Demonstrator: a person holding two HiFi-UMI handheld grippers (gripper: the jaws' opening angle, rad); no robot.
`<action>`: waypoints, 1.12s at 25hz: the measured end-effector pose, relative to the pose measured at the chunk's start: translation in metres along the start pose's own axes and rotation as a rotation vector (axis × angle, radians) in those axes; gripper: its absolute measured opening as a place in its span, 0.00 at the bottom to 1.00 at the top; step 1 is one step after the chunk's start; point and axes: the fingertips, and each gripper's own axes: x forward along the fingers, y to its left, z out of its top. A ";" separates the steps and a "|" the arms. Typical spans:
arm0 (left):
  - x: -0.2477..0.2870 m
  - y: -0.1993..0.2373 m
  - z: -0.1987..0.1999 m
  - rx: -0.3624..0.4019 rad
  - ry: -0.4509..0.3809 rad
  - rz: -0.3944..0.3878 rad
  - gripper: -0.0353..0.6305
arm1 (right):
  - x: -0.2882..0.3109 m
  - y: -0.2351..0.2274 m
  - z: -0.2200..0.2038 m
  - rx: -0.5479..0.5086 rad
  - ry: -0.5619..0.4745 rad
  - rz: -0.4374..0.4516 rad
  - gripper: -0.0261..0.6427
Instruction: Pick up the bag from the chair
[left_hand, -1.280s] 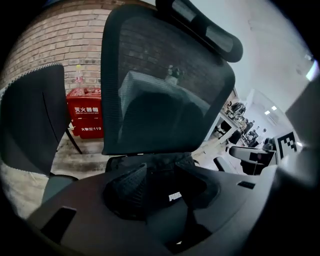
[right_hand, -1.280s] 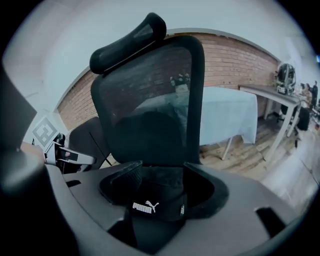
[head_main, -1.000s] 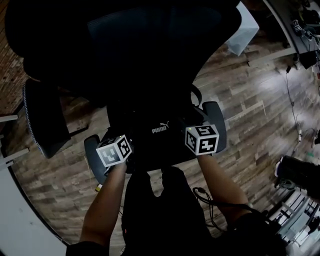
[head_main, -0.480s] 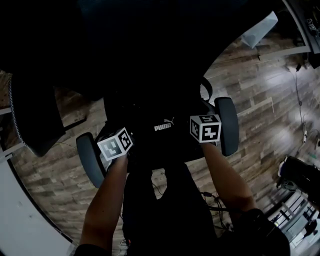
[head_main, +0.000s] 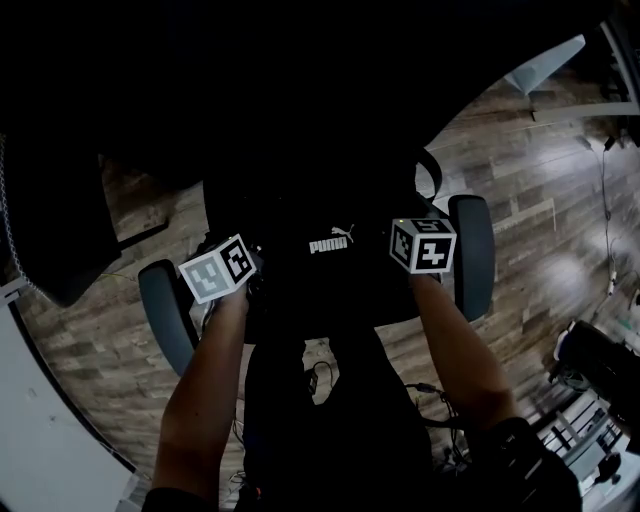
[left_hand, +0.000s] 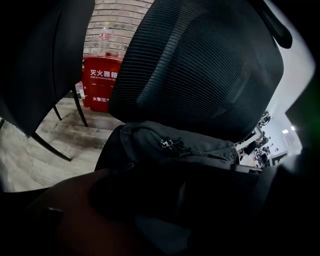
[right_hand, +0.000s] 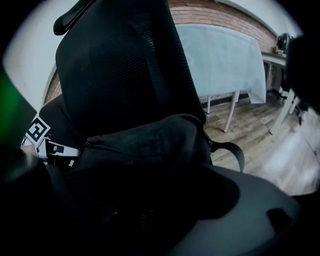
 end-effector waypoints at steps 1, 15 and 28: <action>0.002 0.000 0.001 0.001 0.000 -0.005 0.55 | 0.003 -0.001 -0.001 0.007 0.007 0.006 0.59; 0.019 -0.010 0.010 0.023 -0.012 -0.071 0.47 | 0.015 -0.004 -0.002 0.004 0.040 0.011 0.36; -0.015 -0.029 -0.007 0.205 -0.062 0.019 0.25 | -0.005 0.012 -0.015 -0.024 0.000 0.023 0.08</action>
